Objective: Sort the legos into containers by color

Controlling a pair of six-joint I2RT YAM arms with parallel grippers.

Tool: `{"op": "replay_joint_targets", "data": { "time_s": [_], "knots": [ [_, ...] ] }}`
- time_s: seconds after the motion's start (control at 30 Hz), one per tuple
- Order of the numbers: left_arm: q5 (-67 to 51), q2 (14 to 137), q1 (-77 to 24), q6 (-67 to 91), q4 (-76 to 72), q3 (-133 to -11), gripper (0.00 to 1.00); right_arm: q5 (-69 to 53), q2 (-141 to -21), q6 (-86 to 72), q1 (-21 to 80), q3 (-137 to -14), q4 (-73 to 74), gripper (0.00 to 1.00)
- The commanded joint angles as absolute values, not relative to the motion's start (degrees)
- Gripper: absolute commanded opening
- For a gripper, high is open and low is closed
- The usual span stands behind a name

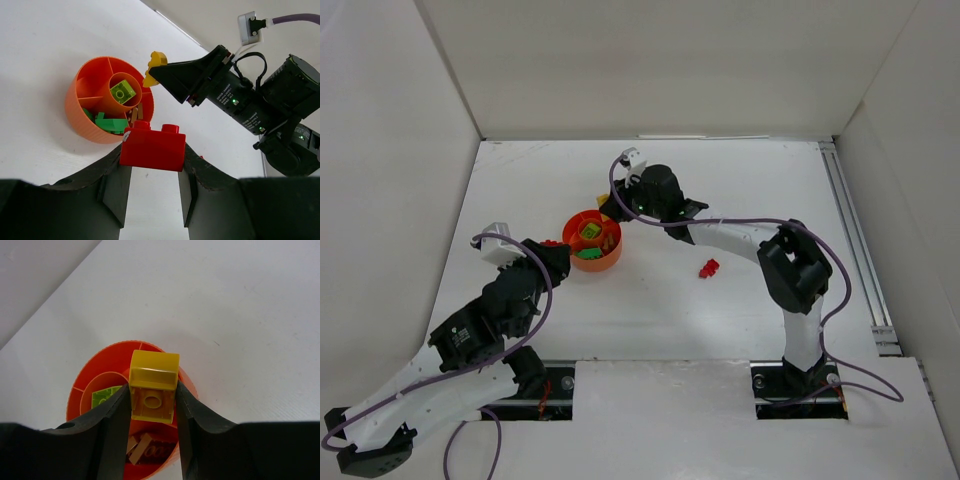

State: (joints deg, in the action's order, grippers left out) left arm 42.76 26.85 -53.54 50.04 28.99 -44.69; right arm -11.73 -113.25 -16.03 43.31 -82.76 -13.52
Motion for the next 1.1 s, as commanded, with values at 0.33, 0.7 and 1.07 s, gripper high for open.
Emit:
{"op": "replay_joint_targets", "data": {
  "time_s": [0.33,0.7,1.07],
  "knots": [
    [44.03,26.89,-53.61,49.75,27.95,-45.09,0.15,-13.18,-113.81,-15.56,43.68,-83.5,-15.82,0.39],
    [44.03,26.89,-53.61,49.75,27.95,-45.09,0.15,-12.13,-115.49,-15.56,44.74,-84.02,-15.21,0.42],
    [44.03,26.89,-53.61,49.75,27.95,-45.09,0.15,-11.6,-114.35,-15.56,44.74,-83.5,-14.68,0.62]
  ]
}}
